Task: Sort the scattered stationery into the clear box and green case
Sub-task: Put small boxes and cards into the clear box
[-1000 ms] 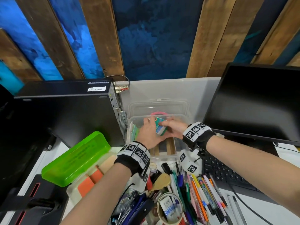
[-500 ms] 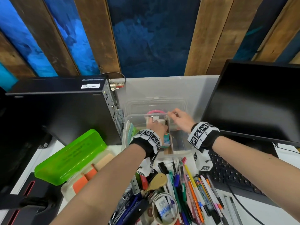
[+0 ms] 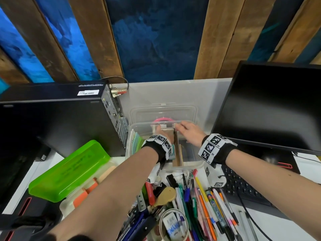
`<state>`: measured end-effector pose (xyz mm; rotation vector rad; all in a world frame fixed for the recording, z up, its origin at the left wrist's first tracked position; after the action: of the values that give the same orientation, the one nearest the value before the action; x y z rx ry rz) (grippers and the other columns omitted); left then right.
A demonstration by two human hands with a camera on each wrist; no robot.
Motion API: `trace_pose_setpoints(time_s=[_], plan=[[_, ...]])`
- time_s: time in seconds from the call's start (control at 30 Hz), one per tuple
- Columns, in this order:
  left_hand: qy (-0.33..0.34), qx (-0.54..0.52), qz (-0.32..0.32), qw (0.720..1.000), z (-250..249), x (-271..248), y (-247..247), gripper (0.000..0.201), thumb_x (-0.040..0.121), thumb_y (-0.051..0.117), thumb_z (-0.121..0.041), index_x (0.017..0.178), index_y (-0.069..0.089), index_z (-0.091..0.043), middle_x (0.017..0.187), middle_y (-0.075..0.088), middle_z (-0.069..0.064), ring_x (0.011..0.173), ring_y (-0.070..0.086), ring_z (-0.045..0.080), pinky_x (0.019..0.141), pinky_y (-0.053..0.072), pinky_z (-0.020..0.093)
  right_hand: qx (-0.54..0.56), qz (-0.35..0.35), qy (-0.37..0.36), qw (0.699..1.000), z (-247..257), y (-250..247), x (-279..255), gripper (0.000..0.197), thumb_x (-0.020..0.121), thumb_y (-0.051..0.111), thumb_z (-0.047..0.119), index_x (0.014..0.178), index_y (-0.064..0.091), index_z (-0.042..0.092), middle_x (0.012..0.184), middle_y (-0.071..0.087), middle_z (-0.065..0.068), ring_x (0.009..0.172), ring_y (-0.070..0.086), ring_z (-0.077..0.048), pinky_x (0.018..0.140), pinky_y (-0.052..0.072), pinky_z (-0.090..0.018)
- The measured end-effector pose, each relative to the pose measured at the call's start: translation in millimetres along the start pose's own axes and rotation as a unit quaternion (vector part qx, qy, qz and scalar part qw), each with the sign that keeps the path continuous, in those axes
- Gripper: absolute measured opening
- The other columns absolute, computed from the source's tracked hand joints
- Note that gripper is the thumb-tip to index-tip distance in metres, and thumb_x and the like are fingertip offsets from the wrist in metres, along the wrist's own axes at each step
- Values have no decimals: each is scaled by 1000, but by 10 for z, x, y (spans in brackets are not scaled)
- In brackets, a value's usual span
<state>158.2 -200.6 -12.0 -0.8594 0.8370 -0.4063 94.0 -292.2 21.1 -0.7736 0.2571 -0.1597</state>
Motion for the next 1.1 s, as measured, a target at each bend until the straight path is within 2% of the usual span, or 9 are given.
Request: trace_pose_setpoints(time_s=[0.1,0.27,0.43,0.5,0.6,0.7,0.83,0.97,1.1], plan=[[21,-22,6,1000,80,-59,-55,47,96,51,-25,140,40,-11,140,50,7,136,38,27,116,15,49,13,-3,0,1000,21,-51,-16,43,101,36,38,122,58,8,116,61,-9,103,53,-16,94,44,-36],[94,-42,63,993,9,-90,48,27,91,58,-21,114,64,-10,115,65,10,107,62,28,93,50,39,13,0,-7,1000,52,-131,-89,34,101,36,35,105,58,10,87,55,2,90,53,-18,74,45,-28],[106,-38,81,990,2,-185,178,16,88,52,-27,95,61,-16,102,64,8,85,59,28,83,54,41,17,22,-10,1000,82,-147,-155,37,101,36,36,116,55,8,108,59,-8,99,57,-22,82,50,-35],[101,-16,79,992,32,-211,155,20,88,53,-23,104,64,-18,106,64,9,84,58,30,81,54,42,22,24,-11,999,80,-146,-167,37,101,35,37,114,55,8,106,59,-8,98,59,-24,80,52,-36],[119,-5,81,990,8,-107,221,33,88,57,-26,119,63,-19,118,65,5,102,63,30,82,52,39,27,36,-11,999,55,-122,-193,35,101,33,40,107,55,13,93,56,4,95,58,-21,70,48,-27],[138,-1,99,985,11,-143,205,27,90,53,-25,114,62,-17,111,65,5,100,63,27,86,52,38,45,47,-9,998,57,-80,-268,25,101,36,37,82,50,27,97,63,-10,93,62,-28,69,50,-31],[93,-223,3,970,198,-549,-175,22,95,45,-16,102,64,-7,97,63,12,94,61,28,77,49,33,81,72,-12,994,138,34,-466,19,99,46,30,83,55,22,83,65,-8,75,65,-22,60,54,-32],[78,-275,-182,941,375,-1097,-96,18,91,46,-28,84,61,-21,82,64,0,76,63,19,73,54,33,69,99,-62,991,226,317,-817,20,95,53,24,77,59,19,69,66,-7,56,62,-14,54,53,-29],[139,-289,-229,919,116,-1719,220,18,88,48,-33,73,51,-23,74,61,-5,63,51,14,59,37,26,-100,210,-116,965,175,790,-1170,30,86,54,41,90,64,13,86,67,-9,75,63,-20,76,53,-37]])
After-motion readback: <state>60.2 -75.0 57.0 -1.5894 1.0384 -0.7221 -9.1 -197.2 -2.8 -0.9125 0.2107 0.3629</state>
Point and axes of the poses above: each hand's wrist, its own x-axis towards the middle knuckle, its own y-axis out of the palm, z = x × y, the point moved 2 cm from there along x, towards the middle knuckle
